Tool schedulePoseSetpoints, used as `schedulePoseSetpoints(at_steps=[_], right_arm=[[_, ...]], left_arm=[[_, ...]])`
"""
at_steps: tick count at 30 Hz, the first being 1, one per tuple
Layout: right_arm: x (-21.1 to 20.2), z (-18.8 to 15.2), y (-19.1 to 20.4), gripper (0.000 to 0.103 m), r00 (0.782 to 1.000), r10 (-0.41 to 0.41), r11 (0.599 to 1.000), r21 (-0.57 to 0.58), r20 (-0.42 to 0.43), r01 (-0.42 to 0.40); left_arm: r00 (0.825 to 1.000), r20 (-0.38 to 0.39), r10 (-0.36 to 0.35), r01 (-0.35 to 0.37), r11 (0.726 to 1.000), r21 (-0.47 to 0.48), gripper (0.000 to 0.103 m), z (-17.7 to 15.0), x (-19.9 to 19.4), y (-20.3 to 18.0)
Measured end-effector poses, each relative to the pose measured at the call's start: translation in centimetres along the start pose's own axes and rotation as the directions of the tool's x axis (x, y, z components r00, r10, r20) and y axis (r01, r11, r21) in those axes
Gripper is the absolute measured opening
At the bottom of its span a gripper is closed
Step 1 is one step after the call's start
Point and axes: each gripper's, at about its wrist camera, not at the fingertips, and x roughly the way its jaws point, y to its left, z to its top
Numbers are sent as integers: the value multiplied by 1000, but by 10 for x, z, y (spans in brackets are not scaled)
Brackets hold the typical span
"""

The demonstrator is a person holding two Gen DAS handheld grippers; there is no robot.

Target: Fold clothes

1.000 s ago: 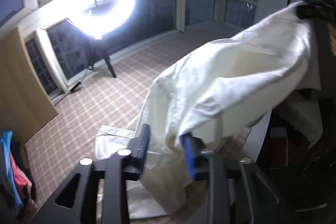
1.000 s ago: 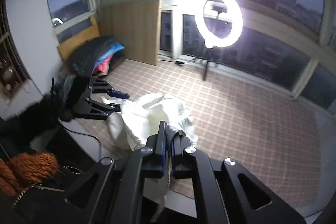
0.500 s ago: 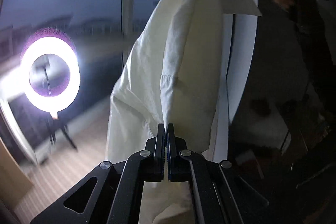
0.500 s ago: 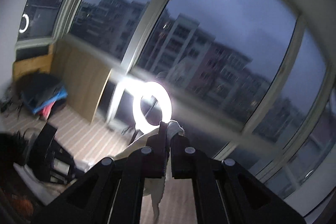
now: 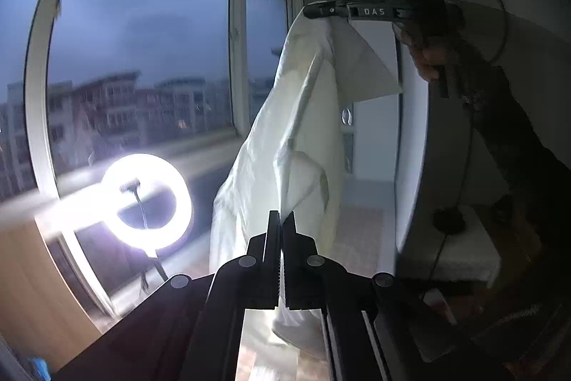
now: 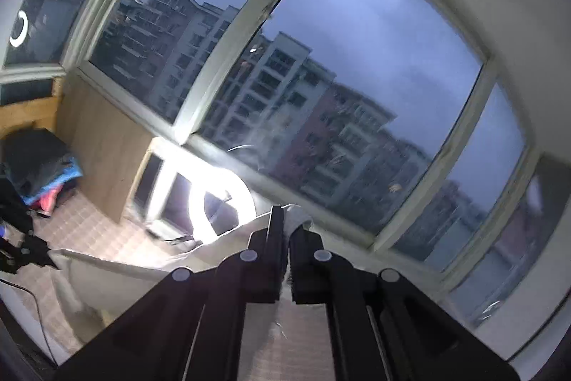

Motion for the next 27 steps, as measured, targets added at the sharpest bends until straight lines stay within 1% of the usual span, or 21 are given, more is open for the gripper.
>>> schedulePoseSetpoints(at_steps=[2, 3, 5, 8, 11, 14, 17, 19, 20, 22, 24, 25, 26, 27], right_arm=[[-7, -21, 8, 3, 995, 97, 995, 20, -4, -97], [-10, -32, 12, 3, 989, 145, 989, 30, -6, -144], [-15, -68, 22, 3, 980, 186, 979, 96, -70, -179], [-22, -123, 38, 3, 954, 254, 955, 199, -160, -221], [-30, -177, 53, 3, 914, 327, 920, 303, -240, -249], [-37, -231, 69, 3, 862, 403, 875, 406, -309, -264], [-44, -286, 84, 3, 797, 481, 821, 506, -365, -264], [-49, -322, 95, 3, 749, 532, 782, 569, -394, -255], [-51, -330, 97, 3, 745, 534, 773, 589, -401, -237], [-55, -346, 102, 3, 735, 537, 753, 627, -414, -198], [-59, -361, 107, 3, 725, 542, 732, 663, -426, -157], [-61, -369, 109, 3, 719, 544, 721, 680, -432, -137], [-62, -377, 112, 3, 714, 547, 709, 696, -438, -116], [-64, -385, 114, 3, 709, 549, 696, 711, -443, -95]], left_arm=[[996, -82, -46, 41, 997, -58, 0, -26, 20, 5], [989, -128, -72, 62, 995, -83, 0, -41, 33, 5], [976, -201, -85, 72, 995, -75, 0, -68, 53, -4], [953, -291, -82, 77, 997, -28, 0, -99, 70, -16], [916, -389, -96, 111, 994, 15, 0, -117, 101, -18], [868, -484, -107, 151, 987, 53, 0, -134, 132, -19], [793, -589, -152, 263, 959, 107, 0, -151, 177, -32], [724, -665, -182, 349, 929, 125, 0, -169, 205, -53], [689, -697, -196, 391, 911, 130, 0, -177, 216, -63], [625, -755, -199, 463, 873, 153, 0, -194, 243, -80], [566, -801, -195, 524, 835, 167, 0, -206, 265, -96], [540, -819, -196, 549, 819, 166, 0, -210, 277, -99], [526, -829, -192, 571, 801, 177, 0, -208, 281, -105], [516, -836, -186, 594, 781, 192, 0, -204, 283, -113]])
